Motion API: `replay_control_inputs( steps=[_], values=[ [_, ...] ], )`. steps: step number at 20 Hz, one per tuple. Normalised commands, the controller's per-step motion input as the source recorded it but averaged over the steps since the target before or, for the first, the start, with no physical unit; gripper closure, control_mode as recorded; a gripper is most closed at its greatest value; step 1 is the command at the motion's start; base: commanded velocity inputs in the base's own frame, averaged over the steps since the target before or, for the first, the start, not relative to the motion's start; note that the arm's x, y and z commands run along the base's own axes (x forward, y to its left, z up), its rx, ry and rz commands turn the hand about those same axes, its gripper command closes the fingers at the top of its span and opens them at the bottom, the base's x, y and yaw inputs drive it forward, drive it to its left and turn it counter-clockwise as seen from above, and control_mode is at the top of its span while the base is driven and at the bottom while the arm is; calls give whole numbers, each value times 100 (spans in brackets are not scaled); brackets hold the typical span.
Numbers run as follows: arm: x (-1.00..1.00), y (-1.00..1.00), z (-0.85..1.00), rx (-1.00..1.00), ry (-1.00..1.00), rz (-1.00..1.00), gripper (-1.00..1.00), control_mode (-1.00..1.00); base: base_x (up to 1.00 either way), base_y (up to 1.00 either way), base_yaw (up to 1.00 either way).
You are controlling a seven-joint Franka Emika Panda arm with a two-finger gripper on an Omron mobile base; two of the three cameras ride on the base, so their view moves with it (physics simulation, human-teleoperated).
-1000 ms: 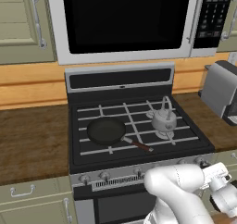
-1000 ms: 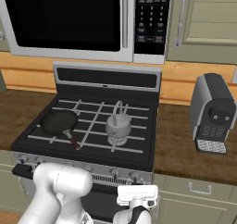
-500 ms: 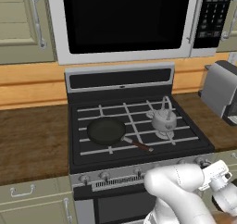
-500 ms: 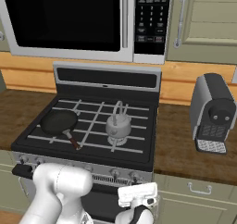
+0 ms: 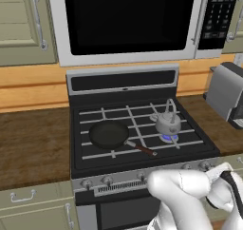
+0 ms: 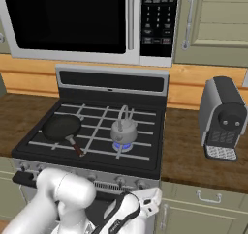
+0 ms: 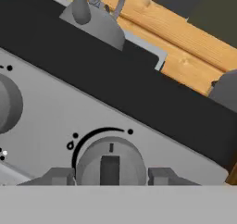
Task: Pick the kettle from the counter and place it on a stove burner. Then turn the burner on.
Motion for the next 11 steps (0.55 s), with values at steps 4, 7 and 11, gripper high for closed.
replay_control_inputs(
  steps=[4, 7, 11],
  values=[
    [-11, 42, 20, -28, -12, 16, 100, -100, 0, 0, 0],
    [0, 0, 0, 0, 0, 0, 100, -100, 0, 0, 0],
    [0, 0, 0, 0, 0, 0, 100, -100, 0, 0, 0]
  ],
)
